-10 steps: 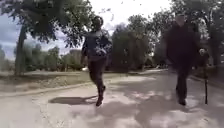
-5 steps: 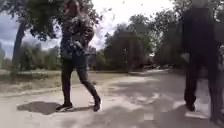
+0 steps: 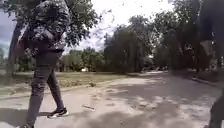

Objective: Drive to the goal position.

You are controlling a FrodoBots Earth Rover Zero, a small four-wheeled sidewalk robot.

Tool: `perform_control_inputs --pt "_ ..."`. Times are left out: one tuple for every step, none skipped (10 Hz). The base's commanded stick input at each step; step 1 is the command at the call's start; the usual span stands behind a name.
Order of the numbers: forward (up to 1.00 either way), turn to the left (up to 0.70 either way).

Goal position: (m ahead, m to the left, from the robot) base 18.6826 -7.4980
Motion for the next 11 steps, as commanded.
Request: perform_control_inputs --pt "0.85 0.00" --pt "0.85 0.00" --pt "0.85 0.00" --pt "0.85 0.00" --pt "0.85 0.00" --pt "0.85 0.00" --pt "0.85 -0.17" --pt "0.85 -0.34" --pt "0.85 -0.34" --pt "0.85 -0.34" --pt "0.85 -0.34"
